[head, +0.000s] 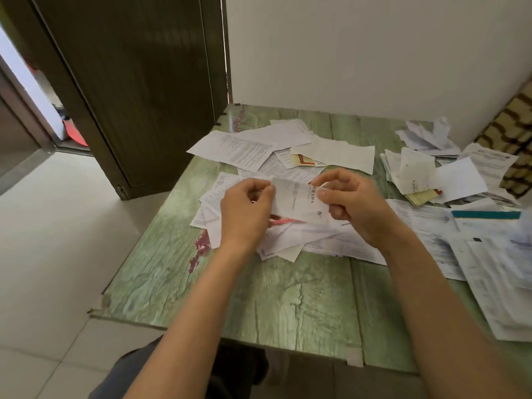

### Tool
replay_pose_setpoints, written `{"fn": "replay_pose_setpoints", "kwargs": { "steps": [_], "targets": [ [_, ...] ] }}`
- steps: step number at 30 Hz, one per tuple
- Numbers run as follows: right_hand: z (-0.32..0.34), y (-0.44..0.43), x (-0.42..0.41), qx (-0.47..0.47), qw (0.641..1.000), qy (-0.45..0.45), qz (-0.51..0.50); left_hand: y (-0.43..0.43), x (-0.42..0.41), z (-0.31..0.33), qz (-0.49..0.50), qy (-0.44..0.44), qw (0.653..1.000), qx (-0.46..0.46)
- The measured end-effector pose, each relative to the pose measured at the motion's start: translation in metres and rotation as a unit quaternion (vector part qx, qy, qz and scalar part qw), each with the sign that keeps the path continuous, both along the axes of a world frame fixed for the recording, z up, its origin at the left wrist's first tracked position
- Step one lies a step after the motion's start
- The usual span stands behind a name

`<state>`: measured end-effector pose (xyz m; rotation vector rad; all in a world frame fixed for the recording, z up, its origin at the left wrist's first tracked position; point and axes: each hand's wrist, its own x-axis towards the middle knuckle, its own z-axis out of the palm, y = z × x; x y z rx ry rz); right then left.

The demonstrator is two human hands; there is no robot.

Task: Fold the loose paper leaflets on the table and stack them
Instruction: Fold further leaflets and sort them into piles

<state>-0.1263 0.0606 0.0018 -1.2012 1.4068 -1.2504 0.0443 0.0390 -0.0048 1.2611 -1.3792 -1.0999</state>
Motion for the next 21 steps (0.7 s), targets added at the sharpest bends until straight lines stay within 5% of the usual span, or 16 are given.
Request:
{"fn": "replay_pose_setpoints", "kwargs": {
  "steps": [5,10,16,21],
  "targets": [
    [-0.003,-0.005,-0.018,-0.113,0.960,-0.065,-0.250,-0.004,-0.018,0.003,0.008,0.072,0.997,0.019],
    [-0.016,-0.010,-0.053,-0.165,0.852,0.075,-0.491,0.001,-0.040,0.001,-0.015,0.085,0.996,0.035],
    [-0.025,-0.018,-0.066,0.085,0.852,0.282,-0.434,0.009,-0.043,-0.002,-0.028,-0.053,0.997,-0.049],
    [-0.021,-0.015,-0.061,0.109,0.836,0.305,-0.443,0.014,-0.042,-0.002,-0.022,-0.122,0.986,-0.110]
  ]
}}
